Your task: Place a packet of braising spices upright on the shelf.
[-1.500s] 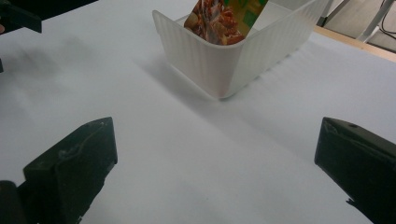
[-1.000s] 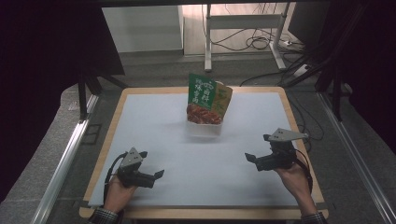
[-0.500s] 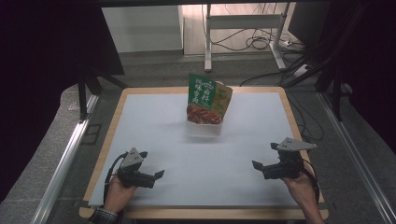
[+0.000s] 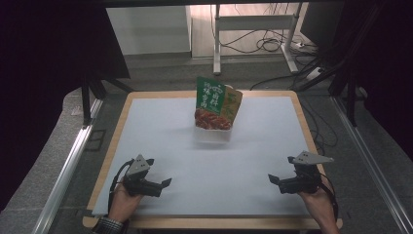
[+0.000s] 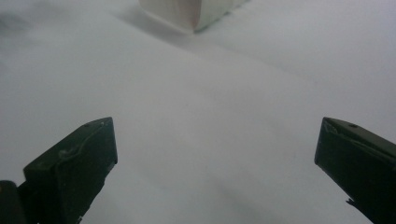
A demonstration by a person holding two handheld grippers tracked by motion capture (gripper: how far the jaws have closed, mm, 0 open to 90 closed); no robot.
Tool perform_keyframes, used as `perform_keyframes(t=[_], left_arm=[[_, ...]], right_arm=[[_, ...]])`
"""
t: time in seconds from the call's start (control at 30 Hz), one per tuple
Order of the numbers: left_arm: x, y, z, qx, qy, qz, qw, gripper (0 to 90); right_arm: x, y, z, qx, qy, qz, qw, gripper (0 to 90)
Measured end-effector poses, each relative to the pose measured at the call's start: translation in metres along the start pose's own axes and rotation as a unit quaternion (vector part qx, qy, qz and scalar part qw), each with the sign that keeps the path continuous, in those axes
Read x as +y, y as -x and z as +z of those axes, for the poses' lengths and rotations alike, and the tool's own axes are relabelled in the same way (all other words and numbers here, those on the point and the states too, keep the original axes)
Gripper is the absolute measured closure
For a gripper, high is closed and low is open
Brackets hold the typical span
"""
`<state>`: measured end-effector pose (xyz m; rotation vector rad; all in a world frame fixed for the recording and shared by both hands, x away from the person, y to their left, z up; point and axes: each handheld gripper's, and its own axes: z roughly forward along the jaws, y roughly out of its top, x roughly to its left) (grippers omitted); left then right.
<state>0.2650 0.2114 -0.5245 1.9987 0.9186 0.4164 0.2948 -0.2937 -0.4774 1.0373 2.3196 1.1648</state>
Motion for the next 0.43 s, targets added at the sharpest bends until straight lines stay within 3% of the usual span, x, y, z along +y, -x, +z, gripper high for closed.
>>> perform_keyframes(t=[0.27, 0.43], left_arm=[[0.000, 0.000, 0.001, 0.001, -0.002, 0.001, 1.0000, 1.3], [0.001, 0.000, 0.001, 0.002, -0.002, 0.001, 1.0000, 1.2]], right_arm=[[-0.012, 0.006, 0.006, -0.001, -0.026, 0.014, 0.9996, 0.0], [-0.013, 0.008, 0.007, 0.001, -0.027, 0.017, 0.9995, 0.0]])
